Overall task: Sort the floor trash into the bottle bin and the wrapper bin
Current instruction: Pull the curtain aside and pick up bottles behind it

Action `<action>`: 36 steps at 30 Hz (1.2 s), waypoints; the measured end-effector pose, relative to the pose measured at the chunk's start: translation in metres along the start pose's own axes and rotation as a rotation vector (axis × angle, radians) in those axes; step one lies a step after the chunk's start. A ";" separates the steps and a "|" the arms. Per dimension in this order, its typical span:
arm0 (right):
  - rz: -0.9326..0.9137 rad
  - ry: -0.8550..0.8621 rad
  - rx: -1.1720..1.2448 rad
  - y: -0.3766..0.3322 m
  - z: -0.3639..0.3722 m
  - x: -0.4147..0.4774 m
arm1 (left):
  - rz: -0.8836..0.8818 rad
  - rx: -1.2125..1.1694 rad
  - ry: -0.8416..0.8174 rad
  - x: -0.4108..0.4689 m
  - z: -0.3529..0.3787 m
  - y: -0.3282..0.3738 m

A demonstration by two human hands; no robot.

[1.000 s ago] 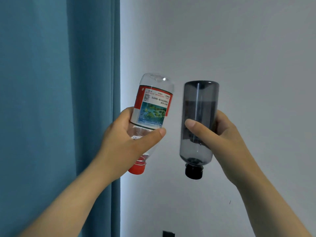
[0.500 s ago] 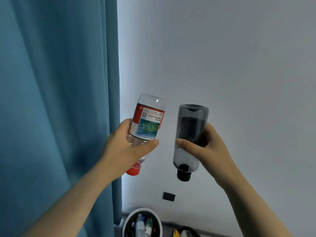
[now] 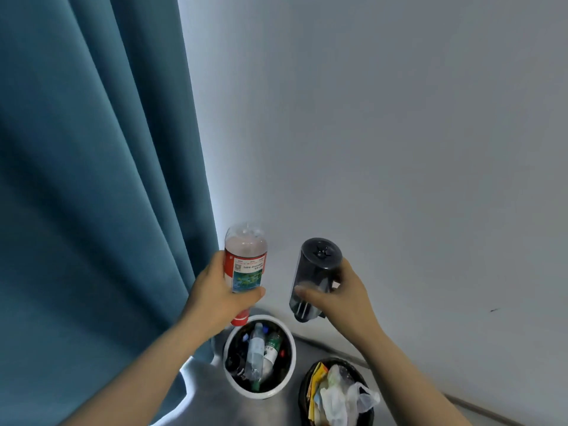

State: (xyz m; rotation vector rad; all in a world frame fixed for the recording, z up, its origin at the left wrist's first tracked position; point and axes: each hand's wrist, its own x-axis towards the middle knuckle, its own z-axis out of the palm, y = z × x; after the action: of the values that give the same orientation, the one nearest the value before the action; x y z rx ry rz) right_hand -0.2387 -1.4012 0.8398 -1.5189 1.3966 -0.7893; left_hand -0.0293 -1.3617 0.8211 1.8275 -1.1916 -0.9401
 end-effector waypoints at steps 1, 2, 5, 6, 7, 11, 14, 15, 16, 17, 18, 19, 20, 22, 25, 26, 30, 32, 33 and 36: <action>0.017 -0.014 -0.016 0.013 0.004 0.008 | -0.028 0.009 -0.004 0.008 0.006 -0.011; 0.038 -0.022 -0.030 0.024 0.009 0.015 | -0.056 0.023 -0.009 0.016 0.013 -0.022; 0.105 -0.038 -0.063 0.059 0.026 0.033 | -0.112 0.076 -0.006 0.042 0.032 -0.057; 0.129 -0.037 -0.072 0.071 0.032 0.038 | -0.123 0.091 -0.004 0.052 0.039 -0.070; 0.160 -0.036 -0.076 0.085 0.039 0.042 | -0.143 0.108 -0.008 0.060 0.047 -0.083; 0.292 -0.016 -0.068 0.138 0.067 0.055 | -0.224 0.157 -0.067 0.090 0.073 -0.137; 0.380 0.015 -0.062 0.180 0.088 0.063 | -0.264 0.192 -0.099 0.107 0.089 -0.174; 0.400 0.020 -0.067 0.195 0.094 0.066 | -0.281 0.190 -0.103 0.112 0.095 -0.187; 0.420 0.028 -0.076 0.210 0.100 0.067 | -0.304 0.185 -0.105 0.115 0.101 -0.200; 0.439 0.044 -0.085 0.225 0.107 0.069 | -0.331 0.179 -0.108 0.119 0.106 -0.213; 0.452 0.058 -0.093 0.240 0.113 0.071 | -0.356 0.177 -0.110 0.122 0.112 -0.226; 0.469 0.070 -0.100 0.255 0.120 0.072 | -0.383 0.186 -0.117 0.125 0.117 -0.239; 0.482 0.078 -0.105 0.269 0.125 0.074 | -0.401 0.203 -0.128 0.129 0.124 -0.253; 0.503 0.073 -0.123 0.295 0.136 0.078 | -0.438 0.229 -0.139 0.136 0.135 -0.280; 0.529 0.074 -0.138 0.333 0.151 0.085 | -0.459 0.258 -0.153 0.146 0.151 -0.319; 0.538 0.075 -0.143 0.345 0.157 0.086 | -0.460 0.268 -0.152 0.149 0.156 -0.331; 0.566 0.059 -0.183 0.394 0.179 0.088 | -0.483 0.272 -0.125 0.160 0.175 -0.373; 0.589 0.052 -0.201 0.417 0.189 0.089 | -0.490 0.271 -0.119 0.163 0.185 -0.390; 0.597 0.051 -0.210 0.426 0.193 0.090 | -0.490 0.271 -0.116 0.165 0.191 -0.398; 0.615 0.049 -0.224 0.452 0.206 0.092 | -0.486 0.263 -0.099 0.170 0.206 -0.420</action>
State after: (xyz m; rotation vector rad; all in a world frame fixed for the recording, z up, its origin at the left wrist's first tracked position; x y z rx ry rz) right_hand -0.2225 -1.4332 0.3353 -1.1243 1.9015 -0.2952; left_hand 0.0056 -1.4398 0.3309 2.3707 -0.9791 -1.1929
